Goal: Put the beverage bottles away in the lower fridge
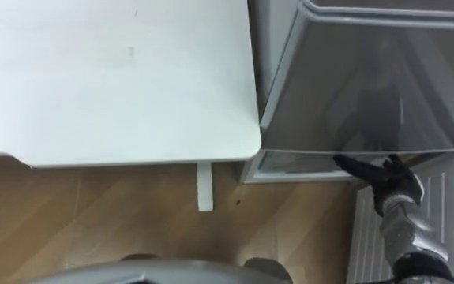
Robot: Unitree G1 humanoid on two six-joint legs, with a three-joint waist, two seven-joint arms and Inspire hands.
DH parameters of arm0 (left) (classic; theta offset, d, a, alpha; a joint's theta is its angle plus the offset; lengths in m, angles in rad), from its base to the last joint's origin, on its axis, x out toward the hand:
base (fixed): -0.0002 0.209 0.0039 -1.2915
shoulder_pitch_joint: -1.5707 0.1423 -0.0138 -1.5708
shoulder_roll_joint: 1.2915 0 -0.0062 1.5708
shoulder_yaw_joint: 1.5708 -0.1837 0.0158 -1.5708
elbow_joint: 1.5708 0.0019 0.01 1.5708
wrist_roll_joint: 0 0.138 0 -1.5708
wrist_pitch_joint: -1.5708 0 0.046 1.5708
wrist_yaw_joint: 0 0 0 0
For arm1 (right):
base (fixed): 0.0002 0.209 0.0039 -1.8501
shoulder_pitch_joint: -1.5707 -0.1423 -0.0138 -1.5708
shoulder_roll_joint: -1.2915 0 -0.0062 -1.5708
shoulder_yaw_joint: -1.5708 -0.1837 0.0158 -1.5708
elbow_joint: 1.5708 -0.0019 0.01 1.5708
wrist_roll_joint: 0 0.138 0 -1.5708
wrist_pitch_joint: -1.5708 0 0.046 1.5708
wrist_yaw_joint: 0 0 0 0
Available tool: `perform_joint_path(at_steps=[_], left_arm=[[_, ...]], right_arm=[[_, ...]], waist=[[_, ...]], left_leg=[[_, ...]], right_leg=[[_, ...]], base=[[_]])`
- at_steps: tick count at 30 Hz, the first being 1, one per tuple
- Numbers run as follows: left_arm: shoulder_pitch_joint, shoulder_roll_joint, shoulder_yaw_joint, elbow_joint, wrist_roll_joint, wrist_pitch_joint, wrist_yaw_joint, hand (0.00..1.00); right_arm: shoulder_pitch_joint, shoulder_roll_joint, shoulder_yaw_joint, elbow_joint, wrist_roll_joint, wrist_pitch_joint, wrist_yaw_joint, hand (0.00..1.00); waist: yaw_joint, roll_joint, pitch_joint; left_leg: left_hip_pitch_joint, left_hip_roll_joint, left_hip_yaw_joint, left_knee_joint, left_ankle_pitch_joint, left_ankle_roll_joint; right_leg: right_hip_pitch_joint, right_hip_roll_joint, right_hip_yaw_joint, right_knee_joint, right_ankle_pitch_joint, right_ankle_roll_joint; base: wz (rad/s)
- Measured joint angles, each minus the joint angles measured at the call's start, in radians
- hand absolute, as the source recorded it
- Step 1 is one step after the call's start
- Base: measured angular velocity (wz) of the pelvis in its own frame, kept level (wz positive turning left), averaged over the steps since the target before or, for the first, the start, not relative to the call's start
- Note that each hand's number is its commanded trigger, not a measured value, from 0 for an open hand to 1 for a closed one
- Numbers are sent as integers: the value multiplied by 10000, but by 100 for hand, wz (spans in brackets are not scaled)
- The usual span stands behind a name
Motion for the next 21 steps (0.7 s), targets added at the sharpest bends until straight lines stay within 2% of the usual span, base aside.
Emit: perform_joint_path(at_steps=[4, 6, 7, 9, 12, 13, 21], left_arm=[[377, -51, 418, -406, 139, 340, 139, 0], [401, -58, 687, -435, 386, 482, 207, 0], [436, -62, 838, -474, 535, 485, 224, 0], [439, -57, 1055, -624, 917, 492, 369, 0], [438, -53, 1392, -844, 1132, 484, 561, 0], [434, -60, 1460, -926, 1136, 486, 617, 0], [447, -56, 1731, -940, 1288, 491, 729, 0]], right_arm=[[413, -38, -519, -766, -759, 228, -813, 0], [415, -70, -1060, -990, -921, 255, -1269, 0], [416, -128, -1410, -1289, -960, 269, -1563, 0], [418, -335, -1795, -1616, -982, 267, -1960, 0], [638, -679, -2134, -1979, -1012, 240, -2668, 0], [773, -756, -2296, -2004, -1210, 240, -2834, 0], [1206, -844, -3866, -2006, -2417, 238, -3906, 0]], waist=[[-228, -55, -39], [-368, -116, -8], [-485, -168, 14], [-661, -241, 9], [-756, -382, -19], [-763, -466, 5], [-1070, -703, -2]], left_leg=[[159, -2, -25, -64, 1, -1], [161, -3, -33, -101, 2, 0], [178, -2, -31, -139, 10, 3], [244, -11, -24, -279, 85, 2], [359, -2, -1, -428, 179, -37], [386, 7, 1, -429, 186, -46], [389, 28, 118, -416, 187, -48]], right_leg=[[230, 38, -31, -295, 55, 42], [227, 37, -30, -284, 58, 44], [211, 38, -22, -279, 58, 44], [211, 38, -5, -284, 60, 43], [259, 65, 72, -291, 76, 16], [312, 80, 85, -303, 78, 12], [292, 106, 128, -322, 119, -16]], base=[[4], [0], [0], [0], [-5], [0], [-2]])
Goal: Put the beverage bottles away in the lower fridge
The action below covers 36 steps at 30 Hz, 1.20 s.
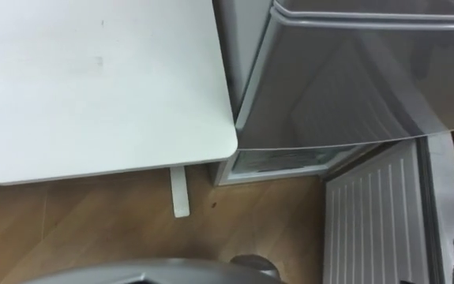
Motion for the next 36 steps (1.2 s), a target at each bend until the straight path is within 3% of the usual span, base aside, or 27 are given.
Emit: perform_joint_path(at_steps=[5, 6, 8, 12, 15, 22, 36], left_arm=[[22, 54, 243, -7, -27, 0, -214, 0], [23, 54, 249, 24, -20, 1, -303, 0], [51, 53, 365, 75, -8, 0, -431, 0], [151, 46, 601, 159, -1, -3, -631, 0], [225, 49, 602, 217, -28, -2, -641, 0], [265, 41, 1011, 422, 203, 59, -798, 0], [236, 47, 1178, 742, 169, 55, -1053, 0]], right_arm=[[77, -199, -438, 27, -32, -17, -461, 0], [89, -245, -571, 203, -8, -23, -481, 0], [97, -279, -792, 468, 114, -23, -377, 0], [164, -288, -1094, 1592, 395, -27, 76, 0], [201, -293, -1082, 2663, 1036, -13, 752, 0], [538, -291, -1101, 4376, 3243, 216, 2475, 0], [356, -284, -998, 5659, 3445, 148, 3935, 0]], waist=[[-176, 15, -52], [-197, 31, -105], [-195, 49, -127], [-258, 67, -121], [-216, 62, -36], [-221, 212, -24], [-32, 386, -7]], left_leg=[[-71, 78, 73, 39, 0, -1], [-69, 93, 94, 42, 1, -3], [-51, 124, 159, 42, 3, -6], [-8, 152, 194, 42, 10, -19], [38, 178, 311, 38, 11, -20], [43, 200, 395, 0, 7, -22], [105, 203, 393, 44, 7, -23]], right_leg=[[-136, 72, 18, -33, 94, -63], [-131, 87, 34, -58, 122, -72], [-130, 123, 163, -71, 149, -81], [-97, 157, 231, -80, 208, -105], [-71, 173, 300, -84, 253, -111], [-99, 234, 508, -116, 271, -124], [-93, 240, 494, -150, 283, -133]], base=[[-4], [-5], [-9], [-5], [-9], [-5], [0]])
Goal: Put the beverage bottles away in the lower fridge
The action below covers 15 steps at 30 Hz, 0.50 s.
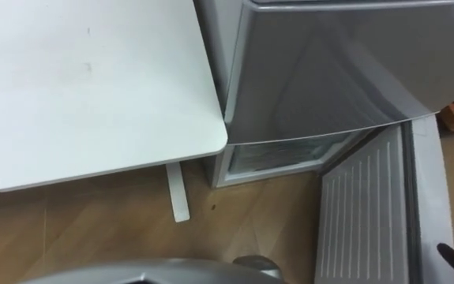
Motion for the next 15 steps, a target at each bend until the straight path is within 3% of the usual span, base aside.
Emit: perform_joint_path(at_steps=[9, 15], left_arm=[[-4, 5, -3, 161, 9, -65, 24, 0], [-128, -7, -134, 493, 332, -236, 16, 0]], right_arm=[[-422, 3, 854, 59, 114, 79, 809, 0], [-502, 31, 1696, -101, 706, 59, 1566, 0]], waist=[[183, 17, 26], [653, 36, 52]], left_leg=[[122, -11, 9, -13, 1, 1], [147, -2, 31, -16, 0, 1]], right_leg=[[162, 3, 9, -165, 27, 17], [178, 6, 37, -175, 29, 16]], base=[[0], [-1]])
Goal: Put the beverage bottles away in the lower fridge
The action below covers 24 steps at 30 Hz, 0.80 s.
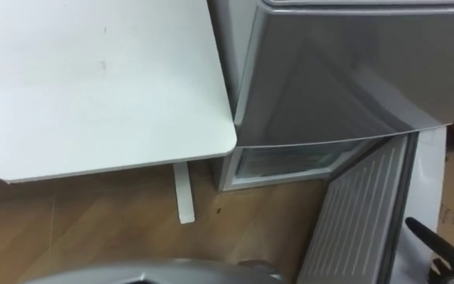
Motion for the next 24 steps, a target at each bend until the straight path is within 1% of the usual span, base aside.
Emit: perform_joint_path(at_steps=[2, 3, 4, 5, 6, 7, 8, 9, 10, 11, 13, 14, 16, 17, 18, 19, 20, 21, 22, 23, 24], left_arm=[[19, -4, -156, 53, 84, -3, 5, 0], [8, -7, -279, 119, 84, -2, 21, 0], [5, -9, -405, 128, 87, -3, 25, 0], [2, -15, -462, 126, 87, -3, 22, 0], [-37, -44, -523, 191, 86, -6, 18, 0], [-158, -80, -659, 314, 97, -2, 21, 0], [-196, -113, -673, 321, 106, 4, 20, 0], [-244, -181, -670, 305, 100, 4, 16, 0], [-268, -258, -670, 287, 100, -18, -1, 0], [-292, -306, -666, 287, 95, -39, -2, 0], [-373, -495, -699, 277, 93, -45, 14, 0], [-378, -513, -787, 278, 92, -44, 17, 0], [-370, -546, -1078, 299, 95, -39, 9, 0], [-369, -561, -1092, 309, 93, -35, 11, 0], [-360, -604, -1090, 312, 104, -27, 12, 0], [-361, -659, -1077, 310, 110, -25, 13, 0], [-361, -694, -1069, 306, 113, -28, 13, 0], [-361, -740, -1066, 314, 113, -29, 19, 0], [-360, -783, -1066, 311, 94, -31, 23, 0], [-361, -795, -1066, 312, 94, -31, 28, 0], [-342, -815, -1060, 321, 94, -36, 47, 0]], right_arm=[[-56, 31, 107, -23, 164, -4, 223, 0], [-129, 100, 357, -100, 186, -55, 298, 0], [-99, 237, 571, -274, 209, -100, 401, 0], [-44, 320, 627, -398, 255, -127, 472, 0], [-21, 460, 704, -498, 615, -135, 704, 0], [6, 612, 788, -654, 1036, -130, 897, 0], [4, 703, 795, -736, 1182, -130, 965, 0], [-15, 903, 798, -798, 1536, -131, 1168, 0], [-18, 1038, 858, -804, 1939, -131, 1328, 0], [-21, 1103, 934, -814, 2187, -133, 1421, 0], [-31, 1335, 1290, -958, 2812, -171, 1834, 0], [-30, 1389, 1367, -1031, 2934, -181, 1929, 0], [-20, 1597, 1616, -1271, 3356, -272, 2257, 0], [-22, 1661, 1666, -1361, 3426, -299, 2330, 0], [-35, 1791, 1759, -1557, 3558, -306, 2485, 0], [-108, 1908, 1794, -1593, 3659, -302, 2714, 0], [-134, 1978, 1812, -1606, 3679, -302, 2818, 0], [-179, 2039, 2047, -1603, 3743, -287, 2965, 0], [-176, 2102, 2294, -1586, 3917, -257, 3078, 0], [-177, 2154, 2391, -1562, 4011, -235, 3099, 0], [-172, 2294, 2477, -1555, 4102, -206, 3106, 0]], waist=[[73, 25, 29], [124, 42, 63], [165, 48, 90], [190, 53, 95], [193, 36, 103], [222, 74, 92], [230, 89, 92], [242, 133, 75], [321, 164, 64], [350, 182, 58], [447, 230, 50], [464, 246, 51], [597, 370, 37], [602, 416, 29], [609, 515, 31], [620, 580, 1], [629, 622, -2], [738, 681, 29], [841, 773, 42], [852, 808, 31], [932, 868, 22]], left_leg=[[-11, 1, -10, 0, 0, 0], [-10, 5, -7, 4, 0, 0], [-7, 12, -5, 0, 1, -1], [-11, 14, -6, 2, 1, -2], [-26, 14, -27, 3, 1, -2], [-41, 12, -27, 6, 1, -2], [-55, 12, -27, 8, 1, -2], [-89, 15, -42, 12, 1, -2], [-74, 14, -39, -1, -1, -1], [-75, 14, -35, 1, -1, -1], [-101, 19, -32, 7, -1, -1], [-118, 21, -35, 8, -1, -1], [-94, 29, -51, 18, -1, -2], [-99, 29, -69, 18, -1, -2], [-117, 30, -105, 18, -1, -2], [-117, 30, -119, 17, 0, -3], [-112, 29, -122, 16, 0, -3], [-100, 25, -137, 10, 0, -3], [-67, 23, -137, 10, 0, -3], [-56, 23, -138, 9, 0, -3], [-32, 24, -142, 9, 1, -4]], right_leg=[[0, 0, -17, 3, 0, 0], [3, 5, -23, 3, 0, 0], [1, 9, -29, 2, 0, -1], [2, 10, -38, 0, 0, -1], [16, 9, -67, -19, 0, -1], [31, 10, -70, -60, 4, -2], [43, 14, -70, -87, 17, 1], [102, 29, -89, -185, 56, 8], [105, 27, -100, -199, 65, 12], [105, 27, -102, -193, 70, 12], [102, 24, -167, -187, 100, 3], [98, 22, -188, -185, 102, 3], [106, 21, -242, -188, 114, -3], [110, 21, -266, -188, 114, -3], [112, 25, -295, -189, 114, -4], [121, 26, -307, -189, 115, -5], [131, 27, -310, -191, 115, -5], [151, 29, -298, -191, 115, -4], [171, 28, -295, -192, 116, -3], [180, 29, -297, -193, 116, -3], [205, 29, -313, -193, 116, -3]], base=[[0], [0], [0], [0], [3], [3], [3], [0], [0], [0], [0], [4], [6], [8], [8], [6], [0], [0], [0], [0], [0]])
